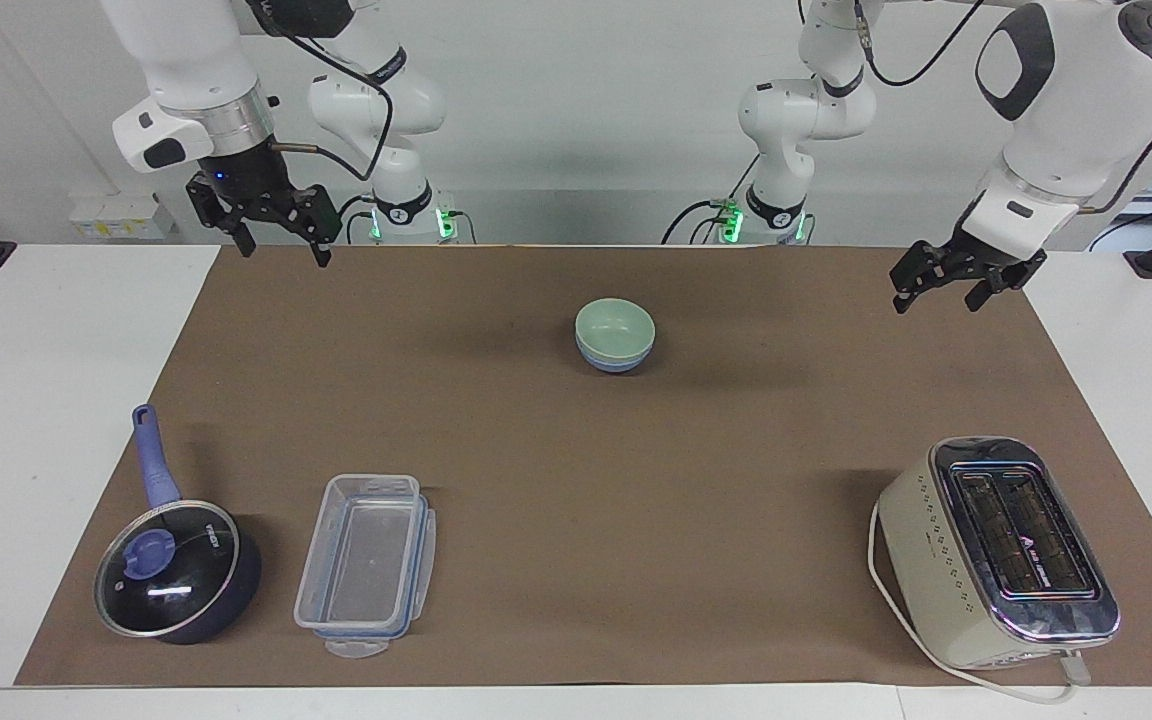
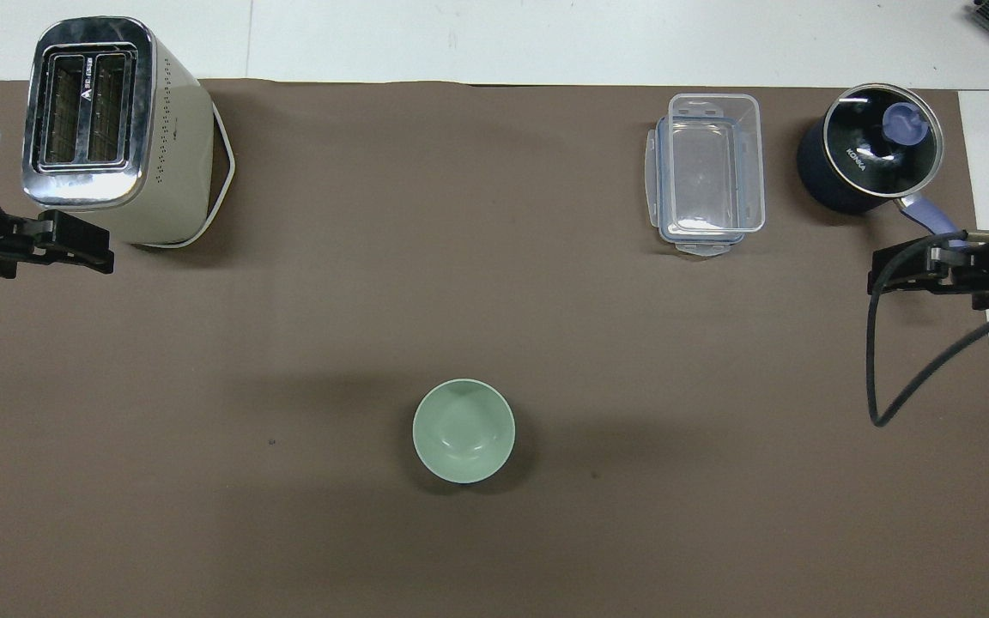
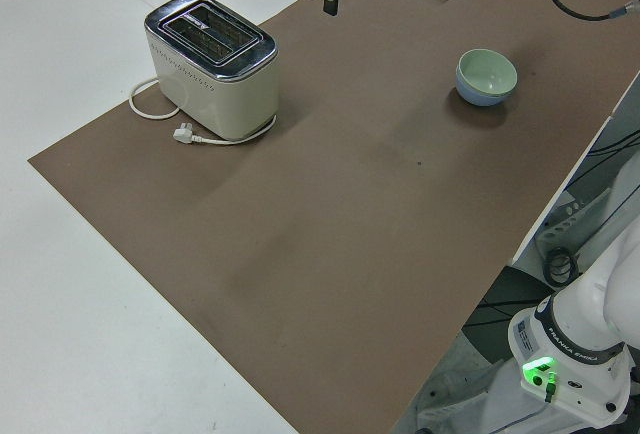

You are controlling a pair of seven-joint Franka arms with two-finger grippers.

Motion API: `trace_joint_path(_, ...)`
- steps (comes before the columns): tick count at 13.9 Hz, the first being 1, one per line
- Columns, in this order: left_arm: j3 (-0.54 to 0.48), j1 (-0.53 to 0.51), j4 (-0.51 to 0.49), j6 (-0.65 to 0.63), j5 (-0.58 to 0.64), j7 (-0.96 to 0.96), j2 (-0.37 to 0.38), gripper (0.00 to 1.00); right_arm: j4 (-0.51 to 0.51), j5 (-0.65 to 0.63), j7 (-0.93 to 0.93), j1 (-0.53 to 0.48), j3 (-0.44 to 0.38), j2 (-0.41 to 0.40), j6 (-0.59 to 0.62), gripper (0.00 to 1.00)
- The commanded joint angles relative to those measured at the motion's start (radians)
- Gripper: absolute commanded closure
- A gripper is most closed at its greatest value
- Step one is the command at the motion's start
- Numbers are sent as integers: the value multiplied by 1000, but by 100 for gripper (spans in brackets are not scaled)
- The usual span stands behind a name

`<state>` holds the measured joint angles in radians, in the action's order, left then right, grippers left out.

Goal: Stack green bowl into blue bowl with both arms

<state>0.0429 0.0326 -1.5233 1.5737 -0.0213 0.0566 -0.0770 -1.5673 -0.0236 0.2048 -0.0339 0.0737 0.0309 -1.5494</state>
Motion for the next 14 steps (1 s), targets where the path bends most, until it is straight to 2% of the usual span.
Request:
trace_joint_path(1,8,-13,20,-24,12,-6,-4,0,-39,11,-25,-15,6,32,-23,0)
trace_joint_path(14,8,-13,20,-24,12,-6,-4,0,-26,25,-102,-23,5,24,-17,0)
